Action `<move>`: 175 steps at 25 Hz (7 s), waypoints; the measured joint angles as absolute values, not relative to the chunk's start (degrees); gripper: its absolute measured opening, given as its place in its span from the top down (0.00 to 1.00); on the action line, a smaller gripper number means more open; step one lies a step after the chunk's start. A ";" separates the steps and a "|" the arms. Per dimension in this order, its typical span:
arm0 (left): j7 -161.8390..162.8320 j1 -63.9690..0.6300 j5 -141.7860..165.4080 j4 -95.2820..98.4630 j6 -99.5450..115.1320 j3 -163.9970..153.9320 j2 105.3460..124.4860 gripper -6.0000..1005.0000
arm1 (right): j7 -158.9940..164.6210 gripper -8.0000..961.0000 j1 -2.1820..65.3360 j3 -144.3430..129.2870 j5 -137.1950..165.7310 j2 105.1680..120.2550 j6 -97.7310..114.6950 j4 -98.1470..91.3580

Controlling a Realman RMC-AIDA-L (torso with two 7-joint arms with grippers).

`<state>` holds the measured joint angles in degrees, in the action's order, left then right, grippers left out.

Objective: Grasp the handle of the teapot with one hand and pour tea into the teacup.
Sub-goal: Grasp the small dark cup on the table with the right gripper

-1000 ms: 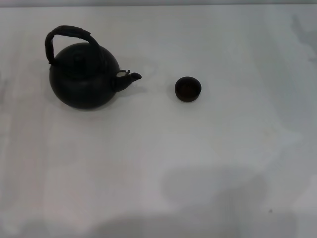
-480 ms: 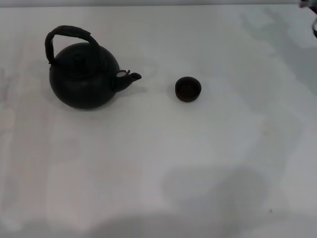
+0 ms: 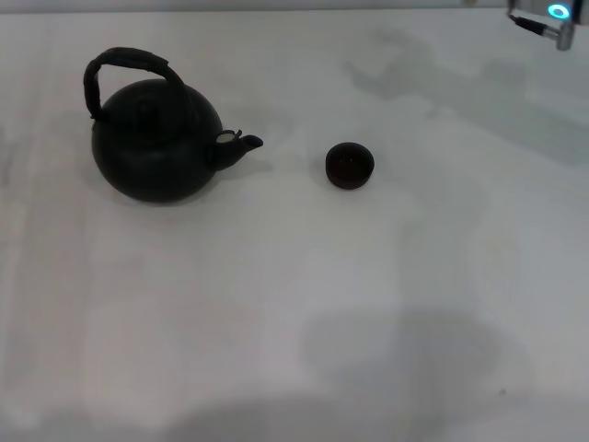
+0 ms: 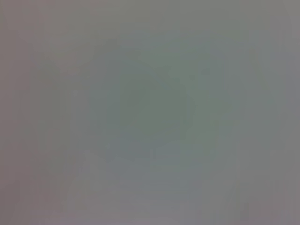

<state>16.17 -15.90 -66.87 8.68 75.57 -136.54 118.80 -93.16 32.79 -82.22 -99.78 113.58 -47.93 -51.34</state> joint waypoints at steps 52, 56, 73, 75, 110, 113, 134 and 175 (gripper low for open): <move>16.09 -19.06 -67.51 6.75 74.74 -134.68 119.06 0.14 | -49.23 0.16 59.95 -115.26 -45.07 116.19 -62.01 -50.70; 16.19 -19.18 -67.43 7.09 74.71 -134.72 119.13 0.14 | -49.15 0.16 60.88 -117.55 -46.53 116.20 -60.47 -48.61; 16.26 -19.21 -67.66 7.21 74.70 -134.66 119.09 0.14 | -48.39 0.16 61.87 -119.27 -47.32 116.19 -56.49 -43.21; 16.26 -19.31 -67.69 7.21 74.70 -134.59 119.09 0.14 | -47.88 0.16 61.82 -119.93 -47.50 116.19 -55.96 -43.02; 16.26 -19.66 -67.41 7.65 74.78 -134.74 119.07 0.14 | -42.56 0.24 62.50 -120.67 -44.78 116.20 -57.83 -40.49; 16.26 -19.68 -67.41 7.65 74.89 -134.74 119.09 0.14 | -42.77 0.24 62.47 -120.67 -44.74 116.20 -57.93 -40.74; 16.14 -19.78 -67.41 7.62 74.90 -134.73 118.97 0.14 | -42.93 0.11 62.16 -120.62 -43.83 116.19 -58.86 -43.01; 16.24 -20.39 -67.41 7.73 74.86 -134.60 119.01 0.14 | -43.19 0.58 60.85 -116.25 -40.34 115.95 -63.21 -45.10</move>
<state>16.24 -20.39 -67.41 7.73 74.86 -134.60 119.01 -43.19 60.85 -116.25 -40.34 115.95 -63.21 -45.10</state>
